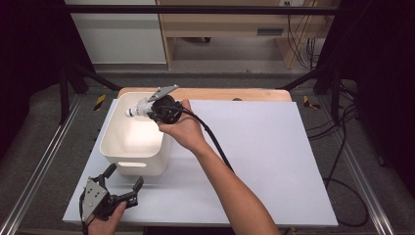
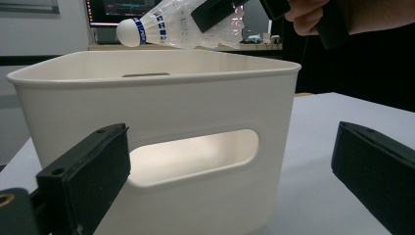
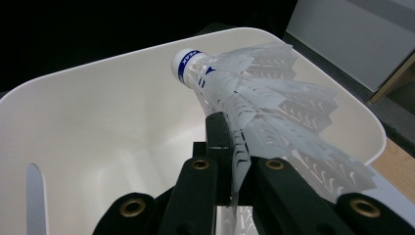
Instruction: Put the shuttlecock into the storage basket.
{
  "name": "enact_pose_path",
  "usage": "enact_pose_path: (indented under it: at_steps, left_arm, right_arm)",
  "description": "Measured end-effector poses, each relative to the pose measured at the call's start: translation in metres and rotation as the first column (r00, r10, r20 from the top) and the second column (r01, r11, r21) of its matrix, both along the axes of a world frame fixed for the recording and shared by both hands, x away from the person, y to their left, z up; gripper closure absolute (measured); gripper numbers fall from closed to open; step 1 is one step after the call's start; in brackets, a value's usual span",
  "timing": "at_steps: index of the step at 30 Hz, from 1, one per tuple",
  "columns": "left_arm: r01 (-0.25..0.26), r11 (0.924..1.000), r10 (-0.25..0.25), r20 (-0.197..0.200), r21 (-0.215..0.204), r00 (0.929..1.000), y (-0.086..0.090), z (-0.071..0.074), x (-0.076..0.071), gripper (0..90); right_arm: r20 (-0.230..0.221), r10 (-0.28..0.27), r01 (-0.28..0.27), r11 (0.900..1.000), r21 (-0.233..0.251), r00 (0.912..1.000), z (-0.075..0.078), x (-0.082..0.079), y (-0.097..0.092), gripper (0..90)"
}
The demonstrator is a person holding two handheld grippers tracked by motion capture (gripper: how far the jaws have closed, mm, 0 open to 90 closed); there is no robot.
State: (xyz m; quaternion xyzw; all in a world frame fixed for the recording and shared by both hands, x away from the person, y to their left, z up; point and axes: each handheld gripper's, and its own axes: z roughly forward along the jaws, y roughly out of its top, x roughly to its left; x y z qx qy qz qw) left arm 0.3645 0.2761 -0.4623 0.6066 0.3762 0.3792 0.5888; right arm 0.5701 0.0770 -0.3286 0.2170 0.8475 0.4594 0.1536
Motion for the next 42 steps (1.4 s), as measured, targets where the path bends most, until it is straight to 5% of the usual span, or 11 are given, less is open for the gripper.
enact_pose_path:
  at_steps: [42]
  left_arm:
    - [0.014,0.9999,-0.014,0.008,-0.001,0.9999,0.002,0.000,0.002,1.0]
  right_arm:
    - [-0.024,0.023,-0.025,0.9968,-0.076,0.9994,-0.016,0.000,0.016,89.4]
